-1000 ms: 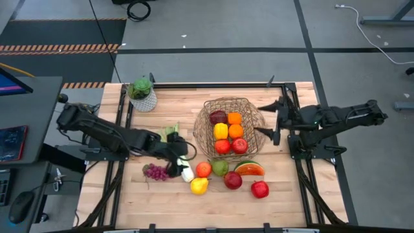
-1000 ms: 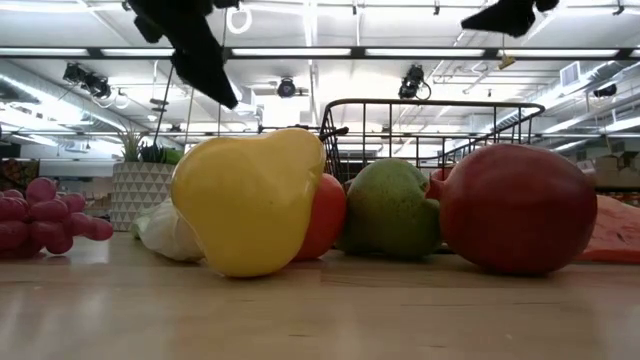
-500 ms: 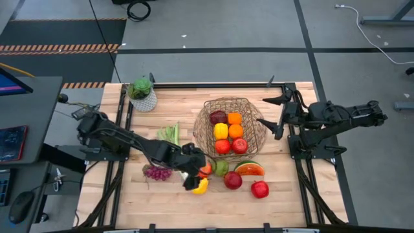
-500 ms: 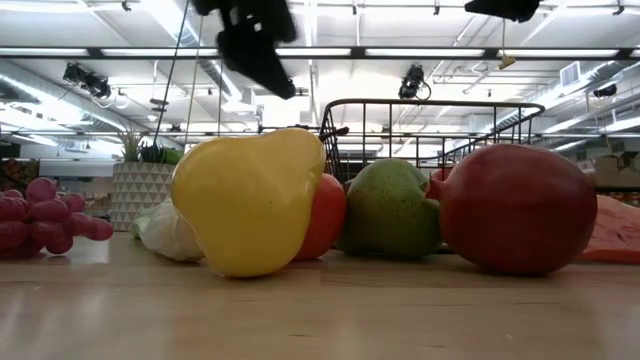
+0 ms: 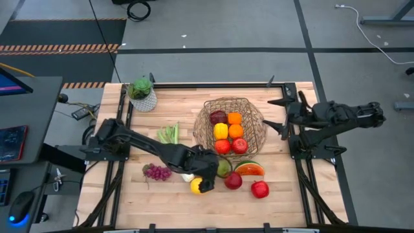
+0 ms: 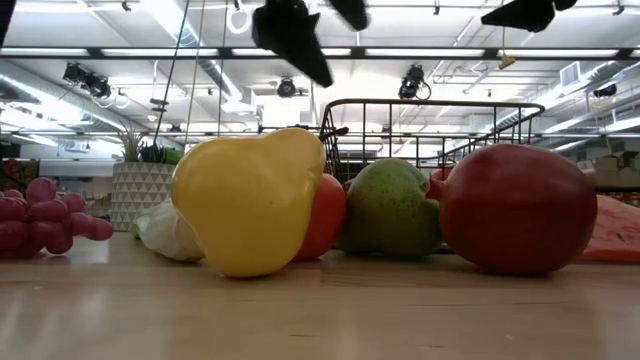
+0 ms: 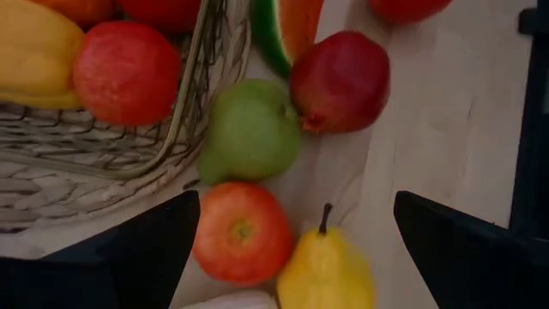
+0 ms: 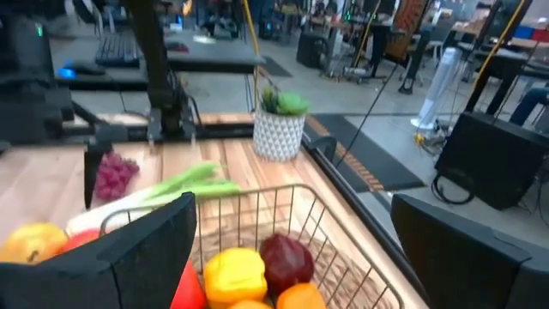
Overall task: Build produce basket
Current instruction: Put the yellow pear into the brown wire basket
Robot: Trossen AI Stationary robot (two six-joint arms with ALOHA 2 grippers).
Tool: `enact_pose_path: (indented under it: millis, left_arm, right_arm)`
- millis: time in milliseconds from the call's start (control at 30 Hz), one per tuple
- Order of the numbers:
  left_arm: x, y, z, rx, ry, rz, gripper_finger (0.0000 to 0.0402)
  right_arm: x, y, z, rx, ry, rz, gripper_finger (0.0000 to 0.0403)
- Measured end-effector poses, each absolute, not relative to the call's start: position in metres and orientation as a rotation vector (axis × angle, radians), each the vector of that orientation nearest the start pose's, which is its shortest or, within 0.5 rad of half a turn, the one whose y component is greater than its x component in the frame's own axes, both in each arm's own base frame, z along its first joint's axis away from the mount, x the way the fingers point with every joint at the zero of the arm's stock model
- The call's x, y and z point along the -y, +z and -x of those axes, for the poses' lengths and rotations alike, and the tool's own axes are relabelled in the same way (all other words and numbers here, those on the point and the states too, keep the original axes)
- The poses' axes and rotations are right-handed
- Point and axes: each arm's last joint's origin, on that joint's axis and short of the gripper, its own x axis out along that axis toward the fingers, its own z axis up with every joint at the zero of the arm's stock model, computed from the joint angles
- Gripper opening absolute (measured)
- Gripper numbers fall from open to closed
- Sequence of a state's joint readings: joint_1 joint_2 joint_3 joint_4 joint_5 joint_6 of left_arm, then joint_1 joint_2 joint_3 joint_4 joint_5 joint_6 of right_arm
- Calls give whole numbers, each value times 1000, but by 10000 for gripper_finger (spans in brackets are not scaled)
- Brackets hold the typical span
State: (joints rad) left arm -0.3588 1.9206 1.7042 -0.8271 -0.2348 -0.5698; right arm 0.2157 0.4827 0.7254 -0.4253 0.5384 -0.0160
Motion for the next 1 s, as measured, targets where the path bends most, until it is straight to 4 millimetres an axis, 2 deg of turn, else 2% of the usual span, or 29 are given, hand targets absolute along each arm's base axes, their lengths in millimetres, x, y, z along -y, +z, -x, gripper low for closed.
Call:
enact_pose_path:
  millis: [200,433,667,800,1000]
  left_arm:
    - [148,275,-399,-993,190,255,396]
    - [151,275,-401,-994,230,325,396]
    - [158,276,-399,-987,221,335,396]
    - [164,261,-401,-1031,219,293,396]
    - [176,243,-409,-1044,127,192,396]
  right_arm:
    - [-4,331,-84,-111,-277,38,393]
    - [-2,333,-69,-59,-256,14,393]
    - [0,337,-62,-11,-254,5,393]
    - [0,339,-63,6,-255,18,393]
    - [-1,339,-66,2,-254,27,393]
